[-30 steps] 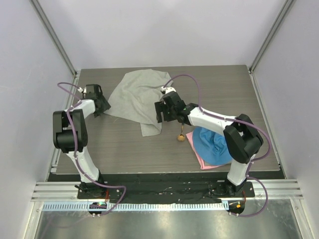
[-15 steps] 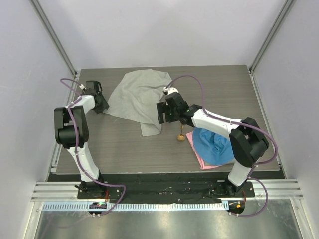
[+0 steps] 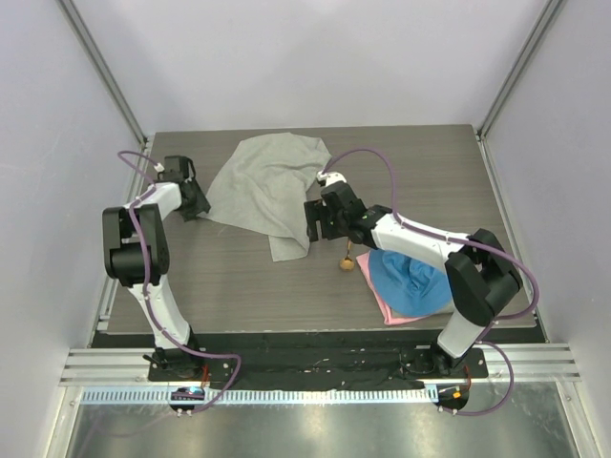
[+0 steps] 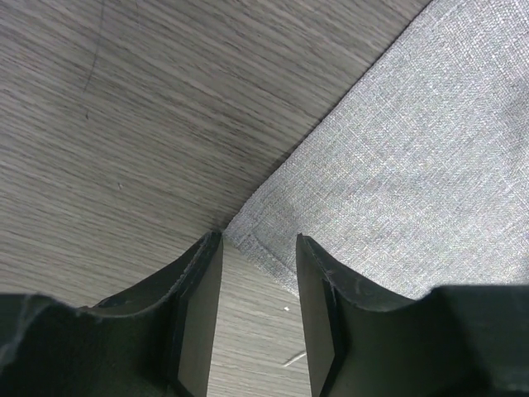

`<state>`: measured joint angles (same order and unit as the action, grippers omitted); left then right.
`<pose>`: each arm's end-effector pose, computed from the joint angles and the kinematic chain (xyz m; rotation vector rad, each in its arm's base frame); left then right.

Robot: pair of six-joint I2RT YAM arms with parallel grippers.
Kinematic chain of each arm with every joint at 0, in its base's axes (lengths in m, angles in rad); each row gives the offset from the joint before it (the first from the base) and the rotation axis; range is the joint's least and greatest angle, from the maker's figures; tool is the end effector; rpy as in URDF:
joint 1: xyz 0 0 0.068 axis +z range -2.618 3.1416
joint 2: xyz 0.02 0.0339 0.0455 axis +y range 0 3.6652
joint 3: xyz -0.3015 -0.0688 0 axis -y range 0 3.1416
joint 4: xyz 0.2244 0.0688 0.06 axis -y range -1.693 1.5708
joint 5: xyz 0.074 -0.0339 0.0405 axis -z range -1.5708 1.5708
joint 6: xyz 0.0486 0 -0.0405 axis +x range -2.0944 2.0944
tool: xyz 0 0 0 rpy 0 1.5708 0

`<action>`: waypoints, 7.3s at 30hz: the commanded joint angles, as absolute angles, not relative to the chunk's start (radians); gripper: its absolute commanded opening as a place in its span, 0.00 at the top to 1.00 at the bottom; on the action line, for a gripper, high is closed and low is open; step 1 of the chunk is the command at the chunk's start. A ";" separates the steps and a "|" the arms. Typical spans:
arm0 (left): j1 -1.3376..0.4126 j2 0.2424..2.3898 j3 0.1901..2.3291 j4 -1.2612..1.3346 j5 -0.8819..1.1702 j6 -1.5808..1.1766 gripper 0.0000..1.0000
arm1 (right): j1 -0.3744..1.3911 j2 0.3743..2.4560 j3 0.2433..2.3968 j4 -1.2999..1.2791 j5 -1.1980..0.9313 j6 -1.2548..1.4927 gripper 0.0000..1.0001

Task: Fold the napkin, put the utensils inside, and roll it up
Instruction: Flatten the napkin out

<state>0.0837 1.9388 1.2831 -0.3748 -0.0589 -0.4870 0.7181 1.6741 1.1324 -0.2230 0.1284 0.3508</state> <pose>0.4043 0.0368 0.2005 -0.7522 2.4889 -0.0692 0.2771 0.2338 0.2645 -0.3672 2.3308 0.3818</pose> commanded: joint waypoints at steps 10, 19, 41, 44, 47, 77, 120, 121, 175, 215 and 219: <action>0.086 2.022 1.308 -0.486 0.044 -0.448 1.00 | 0.724 1.597 1.086 -0.164 0.155 0.327 0.19; 0.109 1.718 1.244 -0.365 0.014 -0.523 1.00 | 0.744 1.676 1.094 -0.144 0.072 0.350 0.19; 0.394 1.391 1.091 -0.350 0.242 -0.571 1.00 | 0.792 1.993 1.397 -0.179 -0.057 0.403 0.19; 0.420 1.391 1.086 -0.333 0.264 -0.589 1.00 | 0.795 2.045 1.452 -0.166 -0.069 0.437 0.19; 0.428 1.397 1.085 -0.327 0.287 -0.598 1.00 | 0.795 2.097 1.515 -0.210 -0.037 0.445 0.20; 0.451 1.245 1.241 -0.459 0.276 -0.525 1.00 | 0.788 1.781 1.677 -0.405 0.459 0.106 0.67; 0.451 1.348 1.103 -0.480 0.347 -0.449 1.00 | 0.802 1.997 1.407 -0.433 0.081 0.301 0.47; 0.453 1.350 1.103 -0.482 0.347 -0.449 1.00 | 0.802 1.999 1.407 -0.433 0.086 0.299 0.47; 0.388 1.100 2.111 -0.781 0.064 -0.460 1.00 | 0.950 1.179 1.747 -0.253 0.400 -0.067 0.99; 0.227 1.858 1.671 -0.417 0.106 -0.455 0.09 | 0.344 2.230 2.106 -0.175 -0.228 0.304 0.14; 0.111 1.769 1.452 -0.290 0.095 -0.497 0.09 | 0.360 2.278 2.091 -0.183 -0.340 0.357 0.17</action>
<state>0.2066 1.8511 1.5993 -0.4091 0.0959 -0.4416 0.3412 2.2292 2.1258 -0.1734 -0.2214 0.2825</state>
